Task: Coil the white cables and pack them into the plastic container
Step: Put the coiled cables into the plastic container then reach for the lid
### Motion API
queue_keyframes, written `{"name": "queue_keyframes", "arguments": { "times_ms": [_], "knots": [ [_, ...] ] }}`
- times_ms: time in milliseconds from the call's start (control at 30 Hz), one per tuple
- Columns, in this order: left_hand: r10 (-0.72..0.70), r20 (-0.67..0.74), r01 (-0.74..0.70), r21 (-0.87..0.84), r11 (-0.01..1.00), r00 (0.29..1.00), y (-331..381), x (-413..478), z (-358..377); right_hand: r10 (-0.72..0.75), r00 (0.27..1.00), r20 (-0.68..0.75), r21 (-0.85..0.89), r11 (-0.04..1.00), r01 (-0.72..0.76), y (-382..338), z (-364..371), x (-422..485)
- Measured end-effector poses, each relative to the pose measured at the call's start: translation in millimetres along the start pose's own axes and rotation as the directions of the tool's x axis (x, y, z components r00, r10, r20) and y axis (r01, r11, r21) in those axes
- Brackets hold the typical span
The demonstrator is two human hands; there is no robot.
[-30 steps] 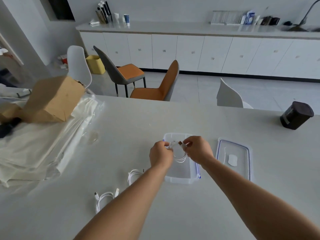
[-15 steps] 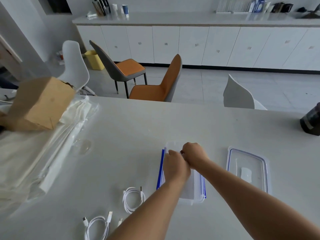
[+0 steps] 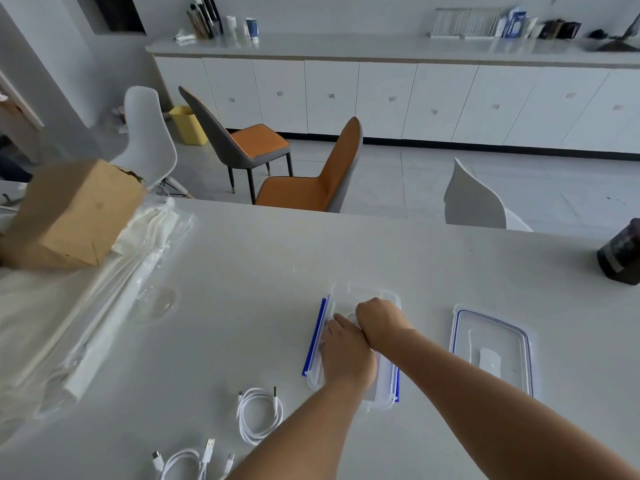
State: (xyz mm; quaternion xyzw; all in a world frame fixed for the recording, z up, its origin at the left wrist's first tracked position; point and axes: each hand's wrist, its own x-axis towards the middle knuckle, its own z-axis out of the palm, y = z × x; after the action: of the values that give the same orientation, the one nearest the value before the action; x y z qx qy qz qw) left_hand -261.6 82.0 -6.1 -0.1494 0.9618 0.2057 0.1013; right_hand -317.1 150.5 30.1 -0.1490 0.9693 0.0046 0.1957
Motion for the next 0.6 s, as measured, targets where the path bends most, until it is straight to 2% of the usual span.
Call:
{"name": "queue_keyframes", "arguments": {
  "times_ms": [200, 300, 400, 500, 600],
  "knots": [
    [0.045, 0.012, -0.045, 0.003, 0.999, 0.999, 1, -13, -2, 0.019, 0.996, -0.085, 0.049, 0.999, -0.015, -2, -10, -15],
    [0.084, -0.032, -0.087, -0.144, 0.986, 0.996, 3, -35, -21, 0.095, 0.970, -0.223, 0.285, 0.958, -0.028, 7, -13, -20],
    [0.135, -0.161, -0.177, -0.284, 0.942, 0.978, -14, -56, -49, 0.230, 0.915, -0.331, 0.487, 0.873, -0.044, 13, -9, -43],
    [0.098, -0.276, -0.195, -0.351, 0.916, 0.956, -56, -70, -66, 0.195, 0.898, -0.394, 0.503, 0.864, 0.033, 1, 3, -76],
    [0.048, -0.281, -0.138, -0.311, 0.940, 0.958, -106, -77, -74, 0.137, 0.890, -0.435, 0.491, 0.865, 0.106, -25, 11, -101]
  ]
}}
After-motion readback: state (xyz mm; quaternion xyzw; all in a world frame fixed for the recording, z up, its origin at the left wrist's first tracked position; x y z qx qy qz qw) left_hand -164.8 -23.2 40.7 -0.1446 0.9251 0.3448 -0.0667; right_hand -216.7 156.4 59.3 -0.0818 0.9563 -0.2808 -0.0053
